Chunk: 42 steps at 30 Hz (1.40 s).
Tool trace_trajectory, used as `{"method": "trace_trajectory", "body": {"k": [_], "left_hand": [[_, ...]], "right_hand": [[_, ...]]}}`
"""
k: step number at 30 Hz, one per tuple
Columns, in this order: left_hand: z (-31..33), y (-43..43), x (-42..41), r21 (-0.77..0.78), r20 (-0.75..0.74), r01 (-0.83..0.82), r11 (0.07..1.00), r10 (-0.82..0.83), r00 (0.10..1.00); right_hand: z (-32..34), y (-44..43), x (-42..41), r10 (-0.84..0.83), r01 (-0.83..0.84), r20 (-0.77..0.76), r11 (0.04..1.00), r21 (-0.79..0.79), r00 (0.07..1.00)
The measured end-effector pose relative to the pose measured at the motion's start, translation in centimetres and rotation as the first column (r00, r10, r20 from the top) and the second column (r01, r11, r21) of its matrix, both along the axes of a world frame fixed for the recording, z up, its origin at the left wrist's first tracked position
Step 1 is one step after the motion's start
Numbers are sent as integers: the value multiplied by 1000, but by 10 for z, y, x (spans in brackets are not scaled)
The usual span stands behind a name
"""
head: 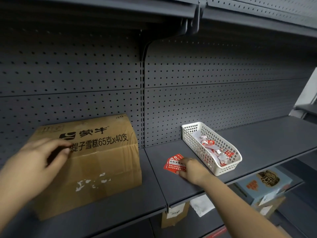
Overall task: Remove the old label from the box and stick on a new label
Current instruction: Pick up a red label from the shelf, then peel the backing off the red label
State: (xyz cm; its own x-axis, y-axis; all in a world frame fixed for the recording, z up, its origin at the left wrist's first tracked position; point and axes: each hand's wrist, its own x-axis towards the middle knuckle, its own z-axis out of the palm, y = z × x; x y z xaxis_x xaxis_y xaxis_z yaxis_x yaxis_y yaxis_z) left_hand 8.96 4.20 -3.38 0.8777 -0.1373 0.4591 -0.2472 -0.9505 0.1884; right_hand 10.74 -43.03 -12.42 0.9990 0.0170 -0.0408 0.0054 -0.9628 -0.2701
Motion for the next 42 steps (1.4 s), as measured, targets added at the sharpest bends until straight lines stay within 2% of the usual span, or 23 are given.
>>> {"method": "trace_trajectory", "body": {"k": [3, 5, 9, 12, 17, 19, 24, 28, 32, 38, 42], "left_hand": [[41, -77, -48, -5, 46, 108, 994, -107, 993], [53, -113, -65, -23, 19, 214, 977, -213, 977], [37, -174, -74, -219, -60, 472, 854, -495, 867], [6, -217, -69, -350, -174, 503, 790, -583, 794], [-57, -263, -42, -387, -392, 362, 848, -507, 768], [-74, -277, -30, -323, -429, 354, 878, -469, 772], [-100, -299, -16, -37, -477, 358, 933, -331, 814], [-113, -300, -21, -24, -454, 351, 936, -323, 831], [-116, -299, -21, -57, -436, 347, 936, -336, 835], [-113, -300, -18, -5, -445, 357, 934, -322, 835], [-110, -298, -15, -37, -451, 366, 930, -343, 824]], "right_hand": [[-11, -2, -5, -8, 7, 42, 1000, 4, 999], [-16, -4, -9, 9, -8, 82, 1000, -4, 997], [-23, -3, -17, 15, -22, 172, 999, 40, 985], [-21, 0, -21, -65, 37, 163, 984, 173, 984], [-9, 4, -11, -89, 87, 35, 995, 49, 995], [-3, 4, -6, -88, 89, -30, 996, 30, 996], [4, 0, 4, -65, 73, -130, 995, 62, 989], [3, -6, 9, -43, 70, -170, 986, 151, 984], [0, -11, 10, -47, 75, -99, 948, 308, 994], [1, -13, 9, -83, 60, 24, 864, 501, 996], [4, -13, 7, -158, 70, 135, 861, 503, 978]]}}
